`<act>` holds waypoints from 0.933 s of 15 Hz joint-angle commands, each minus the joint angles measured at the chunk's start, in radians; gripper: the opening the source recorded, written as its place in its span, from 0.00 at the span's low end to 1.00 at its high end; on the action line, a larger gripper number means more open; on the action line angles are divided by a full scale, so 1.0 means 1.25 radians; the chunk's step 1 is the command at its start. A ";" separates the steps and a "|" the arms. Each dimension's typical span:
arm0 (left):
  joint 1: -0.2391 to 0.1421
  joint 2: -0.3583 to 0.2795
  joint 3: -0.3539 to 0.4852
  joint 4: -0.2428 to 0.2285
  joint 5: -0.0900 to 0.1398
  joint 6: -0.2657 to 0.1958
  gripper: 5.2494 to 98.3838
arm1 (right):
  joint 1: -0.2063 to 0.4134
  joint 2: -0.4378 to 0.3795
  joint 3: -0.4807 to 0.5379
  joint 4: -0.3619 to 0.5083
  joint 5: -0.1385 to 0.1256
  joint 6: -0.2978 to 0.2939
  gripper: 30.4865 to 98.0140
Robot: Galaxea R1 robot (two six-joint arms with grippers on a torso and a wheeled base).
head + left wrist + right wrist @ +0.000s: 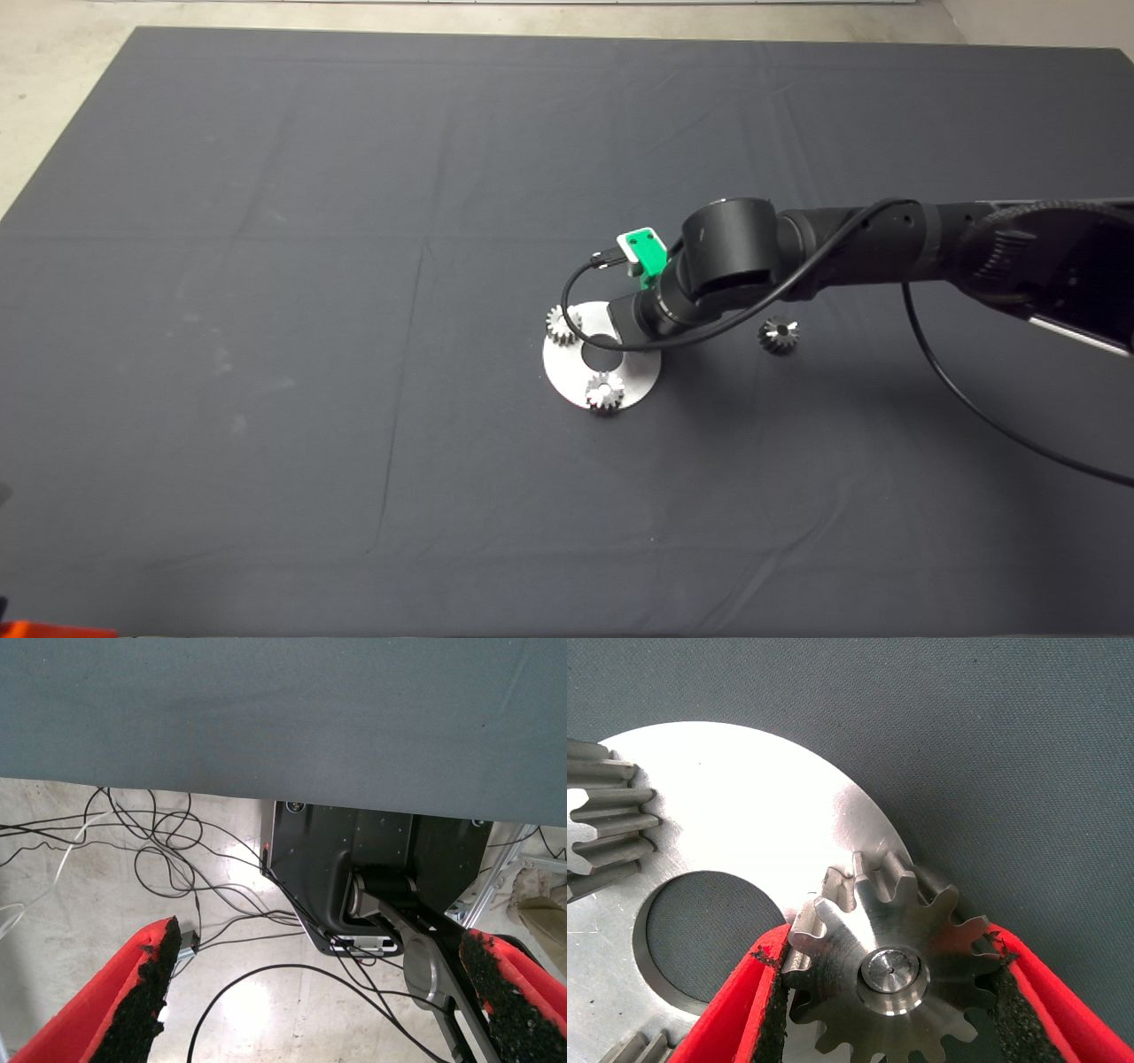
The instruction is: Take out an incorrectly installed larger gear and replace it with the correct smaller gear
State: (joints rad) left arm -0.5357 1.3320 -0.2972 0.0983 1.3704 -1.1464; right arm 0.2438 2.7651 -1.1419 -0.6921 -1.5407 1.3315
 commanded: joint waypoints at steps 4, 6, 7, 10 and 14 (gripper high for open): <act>0.000 -0.002 0.011 0.006 0.002 0.002 0.80 | 0.044 0.011 0.014 0.014 -0.057 0.007 0.27; 0.000 -0.003 0.011 0.007 0.004 0.003 0.80 | 0.077 0.011 0.015 0.065 -0.056 0.014 0.26; 0.000 -0.003 0.011 0.006 0.003 0.003 0.80 | 0.095 0.012 0.015 0.085 -0.057 0.018 0.26; 0.000 -0.001 0.011 0.007 0.003 0.003 0.80 | 0.148 0.006 0.015 0.132 -0.056 0.018 0.25; 0.000 -0.001 0.011 0.006 0.001 0.003 0.80 | 0.187 0.000 0.013 0.181 -0.056 0.018 0.25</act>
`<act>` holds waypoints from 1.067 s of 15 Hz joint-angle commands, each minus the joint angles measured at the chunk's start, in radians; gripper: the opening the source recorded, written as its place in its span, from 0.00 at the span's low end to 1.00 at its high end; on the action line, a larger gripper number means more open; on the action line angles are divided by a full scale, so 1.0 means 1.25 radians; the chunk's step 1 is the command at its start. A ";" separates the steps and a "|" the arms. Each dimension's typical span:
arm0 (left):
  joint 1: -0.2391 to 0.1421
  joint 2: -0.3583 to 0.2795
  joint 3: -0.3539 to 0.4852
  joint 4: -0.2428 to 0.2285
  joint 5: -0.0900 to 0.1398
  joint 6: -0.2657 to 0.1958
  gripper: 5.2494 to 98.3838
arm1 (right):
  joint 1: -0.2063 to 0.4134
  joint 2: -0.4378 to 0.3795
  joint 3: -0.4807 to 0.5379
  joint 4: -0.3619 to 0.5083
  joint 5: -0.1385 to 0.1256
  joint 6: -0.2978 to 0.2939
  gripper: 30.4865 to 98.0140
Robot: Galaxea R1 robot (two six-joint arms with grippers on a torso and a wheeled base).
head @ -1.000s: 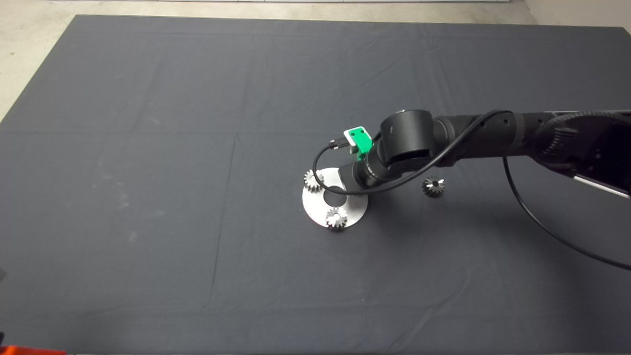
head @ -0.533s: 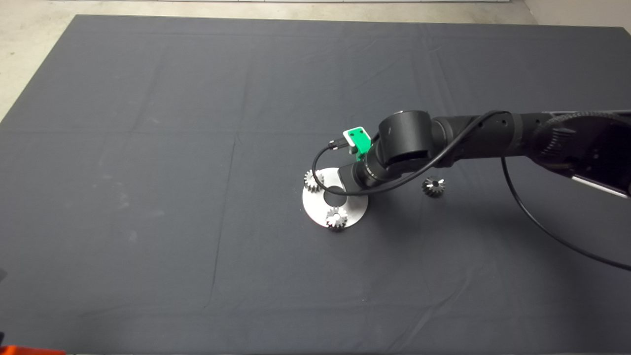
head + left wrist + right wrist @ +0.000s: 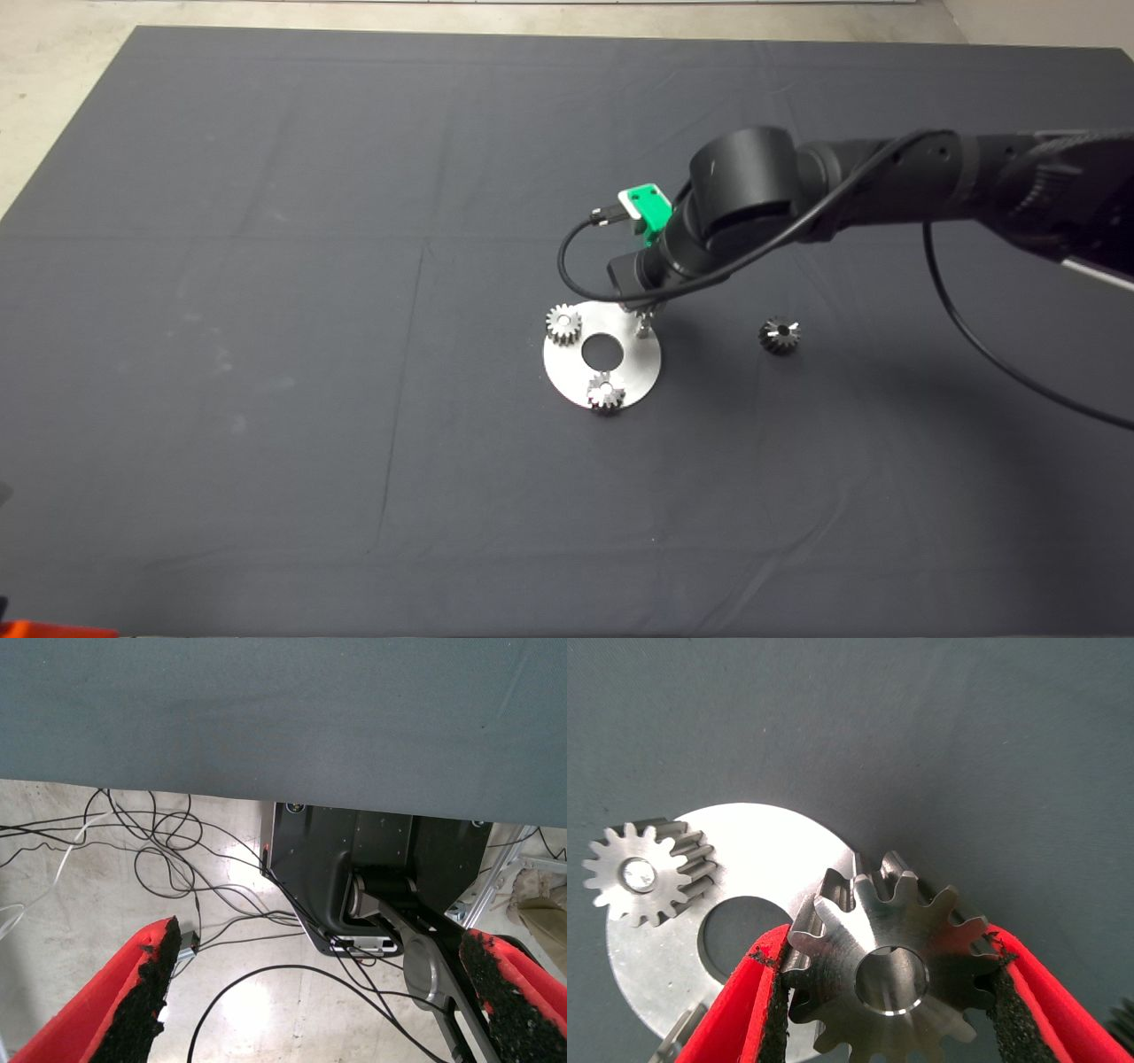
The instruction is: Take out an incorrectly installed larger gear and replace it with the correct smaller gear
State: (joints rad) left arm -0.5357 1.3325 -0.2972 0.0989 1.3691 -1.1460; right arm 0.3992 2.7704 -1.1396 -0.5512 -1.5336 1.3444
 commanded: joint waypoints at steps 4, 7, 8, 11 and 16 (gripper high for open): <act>0.000 -0.001 0.012 0.006 0.002 0.002 0.80 | 0.056 -0.091 0.009 0.079 -0.062 0.008 0.25; 0.000 -0.001 0.012 0.006 0.001 0.001 0.80 | -0.006 -0.209 0.066 0.078 -0.063 0.007 0.25; 0.000 0.001 0.012 0.006 -0.001 0.001 0.80 | -0.020 -0.247 0.095 0.077 -0.063 0.007 0.25; 0.000 0.010 0.012 0.006 -0.024 -0.001 0.80 | -0.055 -0.351 0.173 0.073 -0.063 0.007 0.25; 0.000 0.015 0.012 0.006 -0.037 -0.004 0.80 | -0.067 -0.388 0.200 0.073 -0.063 0.006 0.25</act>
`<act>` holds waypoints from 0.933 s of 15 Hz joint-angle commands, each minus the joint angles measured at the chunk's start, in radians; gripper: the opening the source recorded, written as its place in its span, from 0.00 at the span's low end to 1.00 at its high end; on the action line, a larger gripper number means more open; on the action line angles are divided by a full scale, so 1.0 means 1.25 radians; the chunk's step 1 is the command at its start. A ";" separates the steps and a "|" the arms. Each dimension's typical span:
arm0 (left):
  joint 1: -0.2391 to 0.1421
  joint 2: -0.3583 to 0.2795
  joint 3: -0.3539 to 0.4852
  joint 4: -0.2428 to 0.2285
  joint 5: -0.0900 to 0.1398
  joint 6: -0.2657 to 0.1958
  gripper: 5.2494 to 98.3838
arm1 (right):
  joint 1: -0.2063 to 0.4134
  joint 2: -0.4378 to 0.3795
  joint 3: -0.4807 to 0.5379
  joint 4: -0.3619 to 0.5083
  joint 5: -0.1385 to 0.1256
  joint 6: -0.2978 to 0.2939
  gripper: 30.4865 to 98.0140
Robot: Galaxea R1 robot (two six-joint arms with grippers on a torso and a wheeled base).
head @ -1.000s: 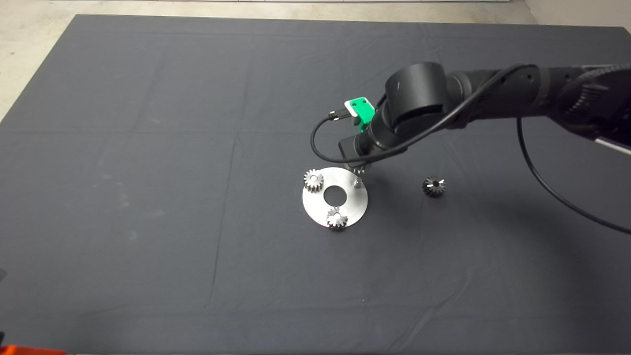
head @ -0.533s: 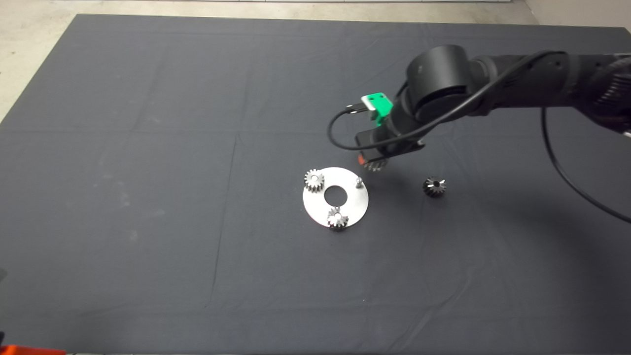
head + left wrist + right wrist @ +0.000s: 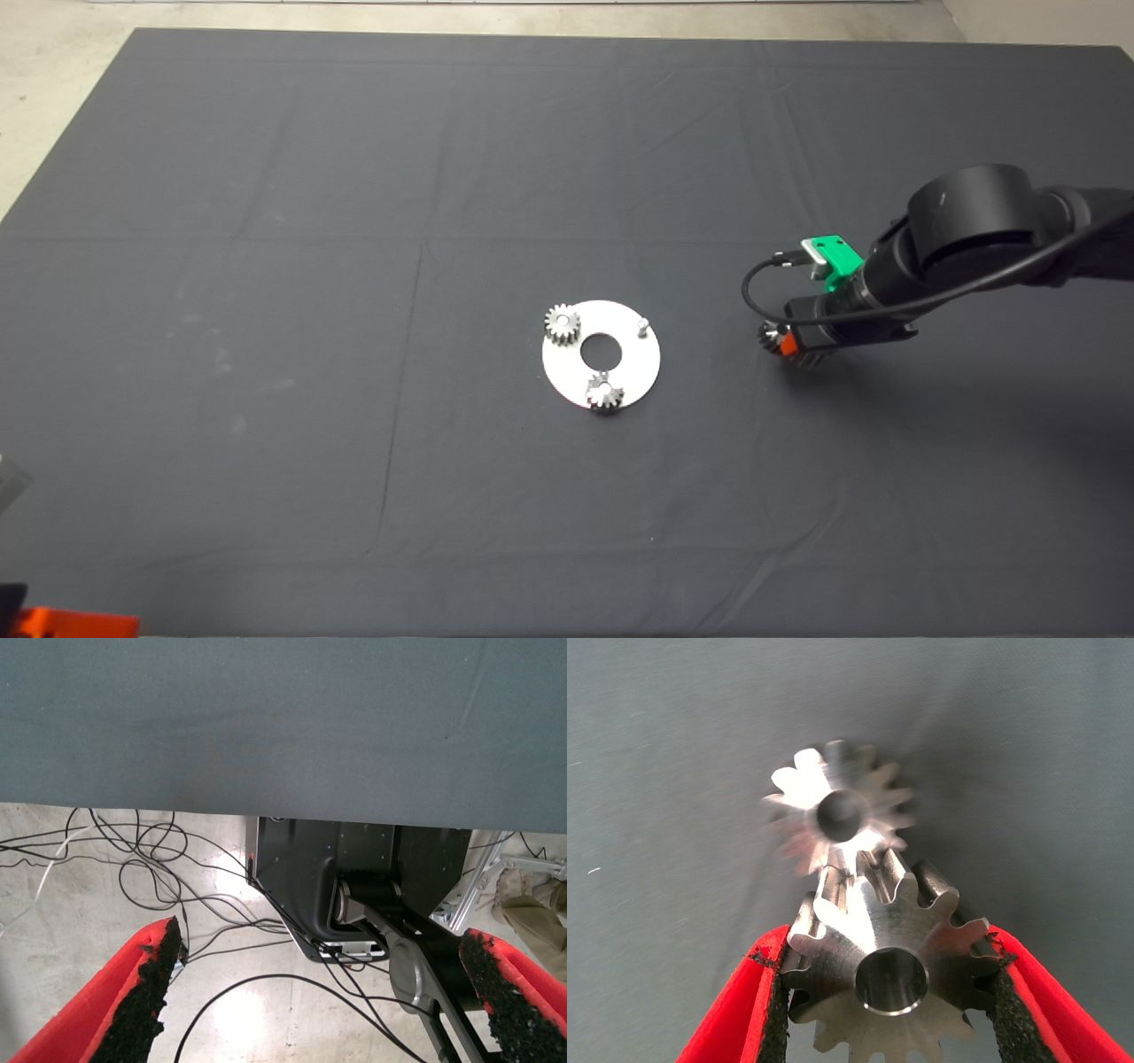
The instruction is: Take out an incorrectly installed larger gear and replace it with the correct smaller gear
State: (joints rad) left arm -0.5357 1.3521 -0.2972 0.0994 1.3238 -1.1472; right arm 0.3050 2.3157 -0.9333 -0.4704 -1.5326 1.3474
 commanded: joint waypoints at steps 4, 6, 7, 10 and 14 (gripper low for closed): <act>0.000 -0.001 0.012 0.006 0.000 -0.001 0.80 | 0.009 -0.010 0.093 0.014 -0.064 0.018 0.25; 0.000 -0.001 0.012 0.006 -0.002 -0.003 0.80 | 0.010 0.027 0.120 0.025 -0.064 0.048 0.25; 0.000 -0.001 0.012 0.006 -0.002 -0.003 0.80 | 0.010 0.039 0.136 0.035 -0.064 0.063 0.25; 0.000 -0.004 0.013 0.005 -0.002 -0.001 0.80 | 0.010 0.042 0.143 0.035 -0.064 0.076 0.25; 0.000 -0.002 0.012 0.005 -0.004 -0.003 0.80 | 0.010 0.042 0.148 0.038 -0.064 0.077 0.25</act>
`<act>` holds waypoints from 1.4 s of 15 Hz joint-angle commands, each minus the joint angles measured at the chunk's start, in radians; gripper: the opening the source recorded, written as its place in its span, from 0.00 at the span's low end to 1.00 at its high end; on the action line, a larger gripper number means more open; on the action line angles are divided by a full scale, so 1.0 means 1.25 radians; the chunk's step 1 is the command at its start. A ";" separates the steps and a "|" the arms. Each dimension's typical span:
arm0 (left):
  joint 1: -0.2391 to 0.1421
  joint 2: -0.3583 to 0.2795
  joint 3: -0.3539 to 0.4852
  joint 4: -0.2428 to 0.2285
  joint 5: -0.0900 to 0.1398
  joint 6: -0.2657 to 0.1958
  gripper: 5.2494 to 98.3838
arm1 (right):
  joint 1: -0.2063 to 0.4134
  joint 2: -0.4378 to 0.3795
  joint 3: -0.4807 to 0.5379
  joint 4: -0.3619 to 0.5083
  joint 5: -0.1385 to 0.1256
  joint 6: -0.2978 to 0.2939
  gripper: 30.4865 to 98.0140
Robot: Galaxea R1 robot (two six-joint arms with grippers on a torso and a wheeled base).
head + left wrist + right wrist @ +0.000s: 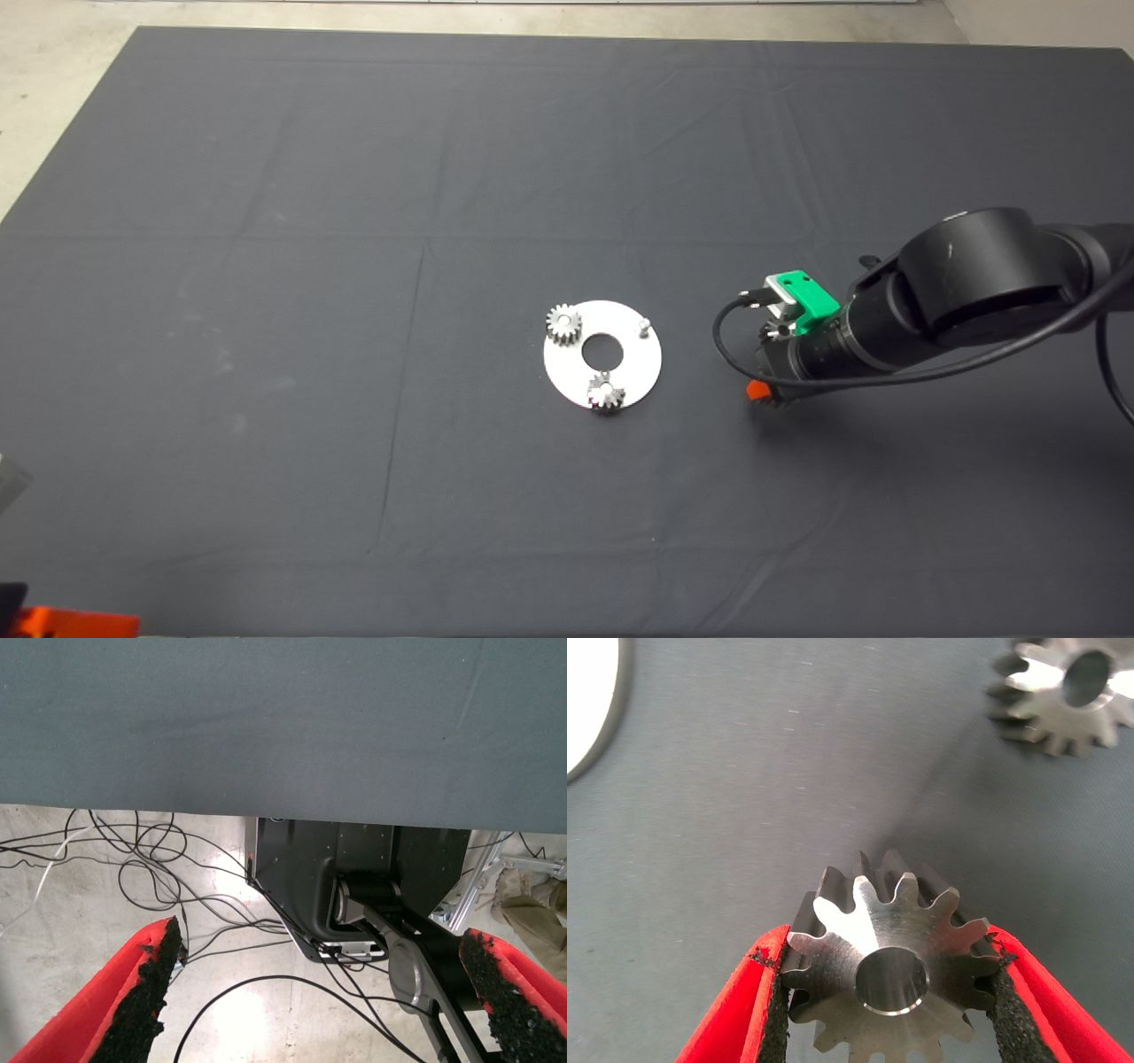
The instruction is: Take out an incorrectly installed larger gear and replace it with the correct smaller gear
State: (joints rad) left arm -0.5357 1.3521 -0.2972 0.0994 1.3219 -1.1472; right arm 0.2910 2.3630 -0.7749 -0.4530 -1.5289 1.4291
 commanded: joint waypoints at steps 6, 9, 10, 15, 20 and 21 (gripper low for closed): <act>0.000 -0.002 0.012 0.005 -0.001 -0.003 0.80 | 0.021 0.008 0.013 0.024 -0.067 0.012 0.30; 0.000 -0.001 0.012 0.005 0.000 -0.003 0.80 | 0.020 0.015 0.009 0.024 -0.067 0.011 0.33; 0.000 0.005 0.012 0.005 0.003 -0.003 0.80 | 0.020 0.014 0.009 0.024 -0.067 0.010 0.36; 0.000 0.026 0.011 0.003 0.008 -0.004 0.80 | 0.035 0.013 -0.052 0.024 -0.072 -0.002 0.51; 0.000 0.026 0.011 0.002 0.008 -0.004 0.80 | 0.131 0.023 -0.191 0.190 -0.078 -0.021 0.55; 0.000 0.026 0.011 0.002 0.008 -0.004 0.80 | 0.160 0.031 -0.215 0.231 -0.076 -0.027 0.55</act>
State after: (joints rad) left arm -0.5357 1.3902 -0.2972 0.0989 1.3265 -1.1477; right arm 0.3592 2.3798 -0.9247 -0.3803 -1.5309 1.4237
